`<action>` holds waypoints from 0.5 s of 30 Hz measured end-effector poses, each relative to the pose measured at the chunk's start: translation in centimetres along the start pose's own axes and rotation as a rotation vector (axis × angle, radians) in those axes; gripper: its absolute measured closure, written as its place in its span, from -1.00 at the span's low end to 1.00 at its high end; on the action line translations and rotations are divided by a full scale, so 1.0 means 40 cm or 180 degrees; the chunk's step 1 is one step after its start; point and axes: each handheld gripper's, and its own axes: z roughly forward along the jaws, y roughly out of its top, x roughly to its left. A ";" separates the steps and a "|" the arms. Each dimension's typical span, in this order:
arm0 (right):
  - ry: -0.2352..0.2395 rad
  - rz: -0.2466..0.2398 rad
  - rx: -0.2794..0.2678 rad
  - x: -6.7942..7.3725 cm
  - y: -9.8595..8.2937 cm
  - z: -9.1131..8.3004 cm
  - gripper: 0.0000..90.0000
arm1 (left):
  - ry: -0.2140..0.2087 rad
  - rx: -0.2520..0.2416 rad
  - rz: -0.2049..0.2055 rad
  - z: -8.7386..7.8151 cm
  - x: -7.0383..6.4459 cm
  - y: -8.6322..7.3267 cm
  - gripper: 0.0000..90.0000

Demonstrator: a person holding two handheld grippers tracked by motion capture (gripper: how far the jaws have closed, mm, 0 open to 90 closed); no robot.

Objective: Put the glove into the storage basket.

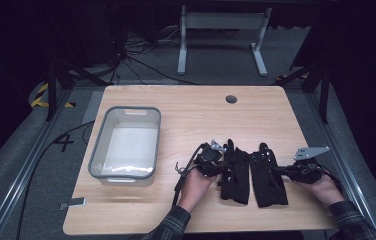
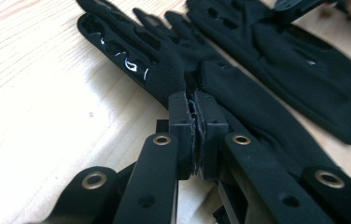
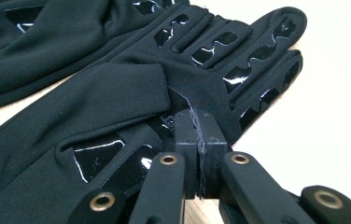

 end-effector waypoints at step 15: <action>-0.0086 -0.0003 0.0027 0.011 0.012 0.009 1.00 | -0.0118 -0.0207 -0.0036 -0.042 -0.013 -0.001 0.94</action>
